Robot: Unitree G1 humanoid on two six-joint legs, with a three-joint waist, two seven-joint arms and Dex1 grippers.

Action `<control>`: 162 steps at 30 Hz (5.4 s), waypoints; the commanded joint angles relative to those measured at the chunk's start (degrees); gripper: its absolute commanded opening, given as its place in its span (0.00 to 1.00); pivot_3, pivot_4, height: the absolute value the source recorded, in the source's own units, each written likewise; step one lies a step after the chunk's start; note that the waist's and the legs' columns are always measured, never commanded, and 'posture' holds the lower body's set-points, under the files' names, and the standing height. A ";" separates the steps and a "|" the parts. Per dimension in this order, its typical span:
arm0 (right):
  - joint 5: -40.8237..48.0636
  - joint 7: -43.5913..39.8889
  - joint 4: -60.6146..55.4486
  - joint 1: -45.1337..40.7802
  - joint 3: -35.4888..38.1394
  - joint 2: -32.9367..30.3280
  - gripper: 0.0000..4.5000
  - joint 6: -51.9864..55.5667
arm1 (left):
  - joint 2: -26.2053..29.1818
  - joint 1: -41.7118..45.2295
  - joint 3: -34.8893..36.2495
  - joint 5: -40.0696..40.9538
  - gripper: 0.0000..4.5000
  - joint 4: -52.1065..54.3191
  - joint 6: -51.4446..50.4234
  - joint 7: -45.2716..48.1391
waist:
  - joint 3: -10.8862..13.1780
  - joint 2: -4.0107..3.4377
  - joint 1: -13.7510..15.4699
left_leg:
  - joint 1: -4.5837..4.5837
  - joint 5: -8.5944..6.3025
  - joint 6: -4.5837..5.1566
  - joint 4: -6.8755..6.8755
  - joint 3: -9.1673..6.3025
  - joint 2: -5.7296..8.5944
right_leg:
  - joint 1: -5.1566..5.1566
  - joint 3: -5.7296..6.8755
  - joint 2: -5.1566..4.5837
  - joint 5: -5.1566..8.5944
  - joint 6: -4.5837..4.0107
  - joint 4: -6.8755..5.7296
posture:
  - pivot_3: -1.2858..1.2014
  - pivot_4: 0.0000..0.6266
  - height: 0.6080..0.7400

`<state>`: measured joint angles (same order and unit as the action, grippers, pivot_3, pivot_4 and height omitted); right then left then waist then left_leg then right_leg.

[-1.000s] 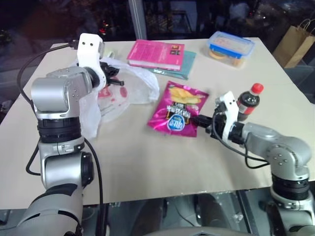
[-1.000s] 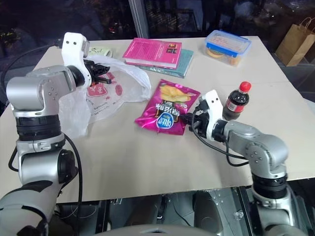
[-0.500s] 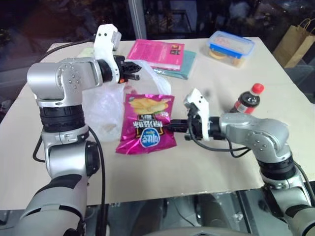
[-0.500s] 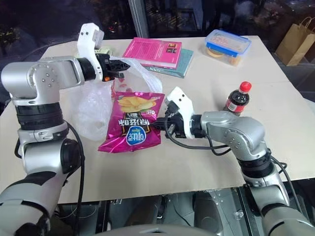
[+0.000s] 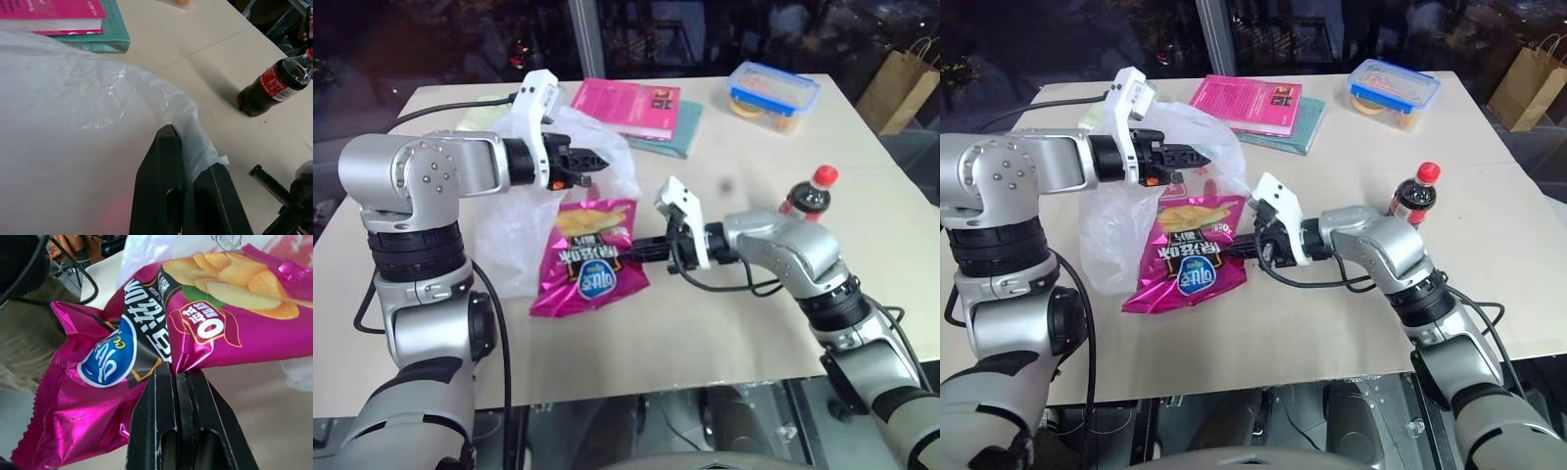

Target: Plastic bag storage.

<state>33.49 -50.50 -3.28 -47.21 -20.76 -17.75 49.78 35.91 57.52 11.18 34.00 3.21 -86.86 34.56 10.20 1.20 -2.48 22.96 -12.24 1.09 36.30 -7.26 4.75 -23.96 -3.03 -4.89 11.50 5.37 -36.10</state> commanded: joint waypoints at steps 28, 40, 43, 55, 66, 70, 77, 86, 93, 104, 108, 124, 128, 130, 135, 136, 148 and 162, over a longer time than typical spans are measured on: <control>-11.82 1.59 16.67 -5.10 7.13 6.47 0.00 -9.95 | 1.29 -5.19 3.94 9.03 0.00 10.01 -5.64 -5.45 | 0.00 0.00 0.16 | 0.05 0.03 -0.08 0.00 0.19 0.01 | -0.29 -0.17 -0.04 0.01 -0.04 -0.31 | 0.52 0.24 1.00; -16.11 28.47 23.46 -7.26 15.63 23.17 0.00 -9.00 | -8.57 -3.35 6.53 14.47 0.00 6.72 -5.64 -14.90 | 0.00 0.01 -0.37 | 0.05 0.06 -0.12 -0.01 0.32 -0.03 | -0.48 -0.31 -0.01 0.03 -0.11 -0.52 | 0.52 0.24 1.00; -17.26 36.15 35.77 -11.09 19.23 31.03 0.00 -20.92 | -11.74 -3.66 9.02 17.03 0.00 5.70 -5.64 -18.98 | -0.01 0.01 -0.18 | 0.05 0.07 -0.16 -0.03 0.48 -0.02 | -0.66 -0.45 -0.03 0.05 -0.17 -0.71 | 0.52 0.24 1.00; -13.73 21.76 3.73 1.71 11.10 15.43 0.72 -10.77 | -20.24 0.20 23.10 14.53 0.00 -2.14 -2.72 -31.48 | -0.03 0.03 -0.32 | 0.46 0.08 -0.17 0.11 0.35 -0.02 | -0.93 -0.20 -0.01 0.01 -0.23 -0.67 | 0.52 0.24 1.00; -16.12 29.29 -32.21 15.52 14.37 -0.73 0.99 3.64 | -18.09 2.97 15.67 11.71 0.00 -5.35 7.29 -25.69 | -0.05 0.05 0.28 | 0.87 0.11 -0.22 0.44 0.31 0.04 | -1.19 -0.06 -0.07 -0.08 -0.33 -0.80 | 0.52 0.24 1.00; -23.07 35.96 -42.56 20.90 18.40 -8.22 0.99 7.72 | -17.26 4.56 14.34 11.42 0.00 -7.57 8.84 -23.59 | -0.05 0.05 0.53 | 0.84 0.11 -0.21 0.46 0.31 0.05 | -1.16 -0.04 -0.06 -0.08 -0.32 -0.78 | 0.52 0.24 1.00; -29.71 45.66 -48.77 24.16 26.88 -7.12 0.99 13.07 | -16.53 4.89 11.08 9.79 0.00 -11.84 11.91 -20.66 | -0.05 0.05 0.88 | 0.80 0.12 -0.21 0.46 0.39 0.03 | -1.15 -0.10 -0.04 -0.08 -0.32 -0.80 | 0.52 0.24 1.00; -30.54 49.37 -43.48 25.59 30.33 0.93 0.99 12.07 | -16.32 5.14 9.96 9.20 0.00 -12.90 13.13 -19.24 | -0.05 0.05 0.93 | 0.82 0.12 -0.21 0.46 0.40 0.02 | -1.16 -0.12 -0.06 -0.08 -0.33 -0.80 | 0.52 0.24 1.00; -30.51 50.23 -32.44 27.73 32.78 4.54 0.99 5.19 | -16.49 4.05 10.69 9.97 0.00 -11.05 11.77 -19.82 | -0.05 0.05 0.84 | 0.81 0.12 -0.21 0.46 0.40 0.02 | -1.16 -0.12 -0.05 -0.09 -0.33 -0.80 | 0.52 0.24 1.00; -28.32 47.30 -13.43 26.40 34.17 4.34 0.69 -10.00 | -17.88 4.17 11.22 10.39 0.00 -8.96 11.19 -20.93 | -0.06 0.04 0.62 | 0.77 0.12 -0.20 0.47 0.39 0.03 | -1.09 -0.11 -0.06 -0.09 -0.33 -0.81 | 0.52 0.24 1.00; -27.65 46.03 -14.95 26.79 34.06 3.03 0.69 -11.03 | -17.96 4.69 11.53 10.46 0.00 -9.11 11.13 -21.17 | -0.06 0.04 0.58 | 0.75 0.12 -0.20 0.50 0.38 0.04 | -1.06 -0.10 -0.05 -0.09 -0.33 -0.81 | 0.52 0.24 1.00; -8.93 31.98 -15.22 12.06 8.76 10.94 0.69 2.34 | -10.96 7.10 10.70 12.52 0.00 -10.09 7.05 -15.12 | -0.03 -0.02 0.17 | 0.77 0.14 -0.23 0.55 0.40 -0.01 | -1.17 -0.14 0.01 -0.09 -0.34 -0.97 | 0.52 0.24 1.00; -10.66 31.02 -4.91 7.47 8.60 14.66 0.69 -1.91 | -6.61 3.82 8.37 13.58 0.00 -3.87 4.92 -12.05 | -0.03 -0.02 -0.01 | 0.86 0.14 -0.24 0.54 0.36 0.02 | -1.24 -0.14 -0.02 -0.10 -0.36 -0.93 | 0.52 0.24 1.00; -8.17 30.67 -6.78 8.22 11.20 15.84 0.69 -1.11 | -1.57 0.01 5.21 14.36 0.00 1.48 5.78 -6.95 | -0.03 -0.02 -0.07 | 0.86 0.14 -0.24 0.44 0.36 0.00 | -1.27 -0.16 -0.02 -0.09 -0.37 -0.89 | 0.52 0.24 1.00; -5.18 31.02 -14.32 12.23 14.25 14.61 0.69 2.55 | 11.17 -11.03 -4.18 11.64 0.27 14.69 16.04 6.55 | -0.03 -0.03 -0.12 | 0.91 0.14 -0.25 0.23 0.42 -0.02 | -1.40 -0.18 -0.04 -0.08 -0.39 -0.81 | 0.52 0.24 1.00; -4.22 31.51 -16.99 13.92 15.62 13.78 0.69 4.01 | 13.37 -13.63 -6.02 9.50 0.37 17.19 19.79 8.30 | -0.03 -0.03 -0.02 | 0.89 0.14 -0.25 0.16 0.50 -0.03 | -1.42 -0.25 -0.06 -0.08 -0.39 -0.80 | 0.52 0.24 1.00; 2.93 41.95 -38.71 23.35 29.39 9.97 0.69 18.09 | 17.30 -20.62 -29.69 -24.39 1.00 16.19 48.00 7.65 | -0.02 -0.04 0.06 | 0.78 0.05 -0.03 0.16 0.68 -0.14 | -1.39 -0.28 0.14 -0.13 -0.44 -0.80 | 0.52 0.24 1.00; 3.92 45.03 -39.73 24.04 29.17 9.63 0.69 18.74 | 6.28 -18.28 -35.31 -44.17 0.53 1.04 61.15 2.63 | -0.03 -0.04 0.14 | 0.83 0.04 -0.01 0.24 0.67 -0.19 | -1.39 -0.23 0.12 -0.14 -0.44 -0.85 | 0.52 0.24 1.00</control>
<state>36.17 -5.55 -39.59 -22.68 7.92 -8.11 69.84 42.28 38.14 -25.94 -8.60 4.17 -27.66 38.29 10.18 1.16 -2.34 23.80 -12.20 1.08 36.54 -6.60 4.57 -25.35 -3.26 -4.77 11.36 4.93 -36.95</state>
